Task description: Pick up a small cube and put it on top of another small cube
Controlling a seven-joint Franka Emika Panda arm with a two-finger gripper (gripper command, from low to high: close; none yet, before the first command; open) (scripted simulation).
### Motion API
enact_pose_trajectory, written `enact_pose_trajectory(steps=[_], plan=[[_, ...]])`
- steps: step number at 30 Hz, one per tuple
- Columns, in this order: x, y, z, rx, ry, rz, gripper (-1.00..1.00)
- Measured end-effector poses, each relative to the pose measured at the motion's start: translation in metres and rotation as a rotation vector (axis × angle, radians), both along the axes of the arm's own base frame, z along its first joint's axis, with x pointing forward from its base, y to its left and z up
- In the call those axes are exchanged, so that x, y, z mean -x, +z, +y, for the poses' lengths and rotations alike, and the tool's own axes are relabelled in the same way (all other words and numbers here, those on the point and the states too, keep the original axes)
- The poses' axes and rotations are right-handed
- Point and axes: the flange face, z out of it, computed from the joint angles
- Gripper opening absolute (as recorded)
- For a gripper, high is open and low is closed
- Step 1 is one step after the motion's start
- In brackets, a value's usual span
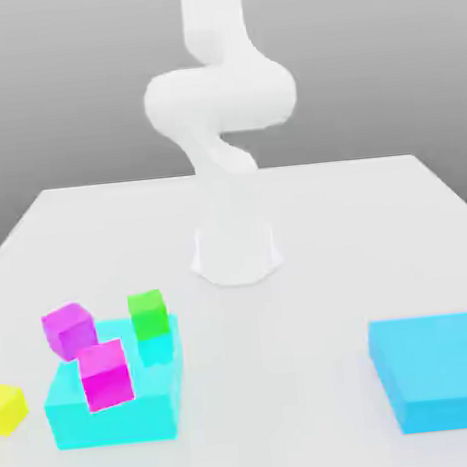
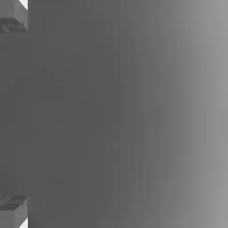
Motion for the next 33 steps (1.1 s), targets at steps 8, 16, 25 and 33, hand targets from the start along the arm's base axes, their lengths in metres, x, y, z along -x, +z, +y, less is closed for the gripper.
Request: enact_pose_trajectory(steps=[8,16,25,33], plan=[[-0.07,-0.13,-0.103,-0.174,-0.477,0.18,0.0],[-0.07,-0.276,-0.215,-0.365,-0.952,0.32,0.0],[0.002,-0.442,-0.307,-0.607,-1.493,0.446,0.0],[0.028,-0.543,-0.321,-0.677,-1.638,0.476,-1.0]])
